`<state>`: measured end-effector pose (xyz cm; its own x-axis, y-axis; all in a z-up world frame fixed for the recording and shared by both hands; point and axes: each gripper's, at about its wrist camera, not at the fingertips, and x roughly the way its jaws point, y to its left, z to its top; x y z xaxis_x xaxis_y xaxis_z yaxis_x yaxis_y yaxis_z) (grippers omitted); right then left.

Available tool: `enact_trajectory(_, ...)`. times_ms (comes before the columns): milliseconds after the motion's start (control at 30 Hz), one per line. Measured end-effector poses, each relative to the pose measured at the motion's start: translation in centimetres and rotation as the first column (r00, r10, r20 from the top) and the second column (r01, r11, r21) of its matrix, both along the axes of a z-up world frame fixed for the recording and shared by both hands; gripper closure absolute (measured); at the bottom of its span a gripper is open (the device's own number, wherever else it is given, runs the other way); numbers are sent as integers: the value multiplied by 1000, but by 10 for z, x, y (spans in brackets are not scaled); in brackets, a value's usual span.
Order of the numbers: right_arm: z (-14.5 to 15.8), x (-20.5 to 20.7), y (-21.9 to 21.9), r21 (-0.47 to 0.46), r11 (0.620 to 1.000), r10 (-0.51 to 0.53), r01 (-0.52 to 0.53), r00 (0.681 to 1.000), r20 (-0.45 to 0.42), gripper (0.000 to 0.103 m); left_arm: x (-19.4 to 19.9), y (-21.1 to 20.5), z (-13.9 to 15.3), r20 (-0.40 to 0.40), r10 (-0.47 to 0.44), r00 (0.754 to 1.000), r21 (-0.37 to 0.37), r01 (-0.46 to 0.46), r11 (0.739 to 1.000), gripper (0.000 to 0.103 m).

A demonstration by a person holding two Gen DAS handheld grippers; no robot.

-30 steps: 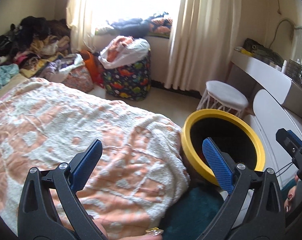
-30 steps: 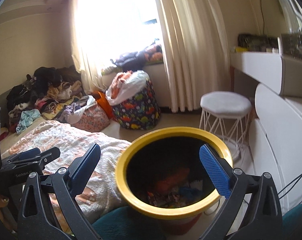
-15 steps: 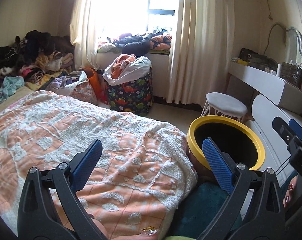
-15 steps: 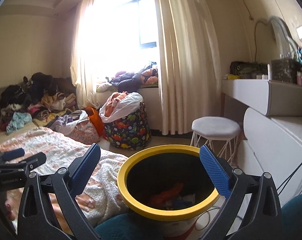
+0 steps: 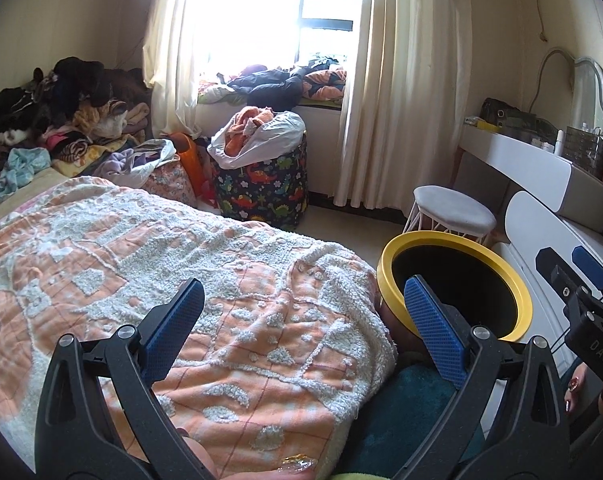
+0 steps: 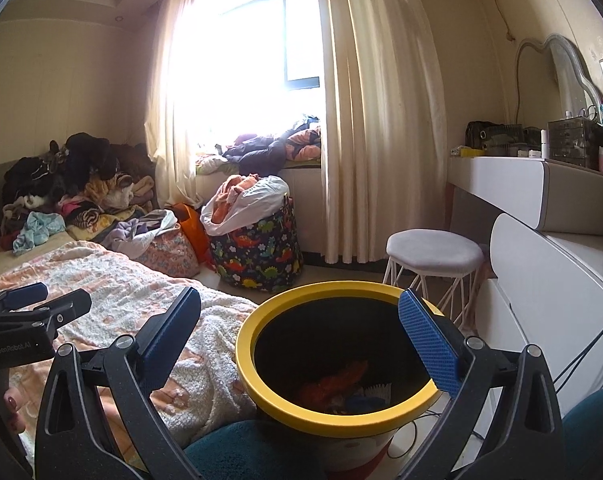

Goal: Collect trash

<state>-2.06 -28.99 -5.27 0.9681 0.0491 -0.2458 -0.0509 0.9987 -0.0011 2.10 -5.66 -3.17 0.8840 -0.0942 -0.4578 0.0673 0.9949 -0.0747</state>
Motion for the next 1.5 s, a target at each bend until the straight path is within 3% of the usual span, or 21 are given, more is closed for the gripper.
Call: enact_trajectory(1500, -4, 3, -5, 4, 1000, -5, 5, 1000, 1, 7, 2, 0, -3, -7, 3, 1000, 4, -3, 1000, 11)
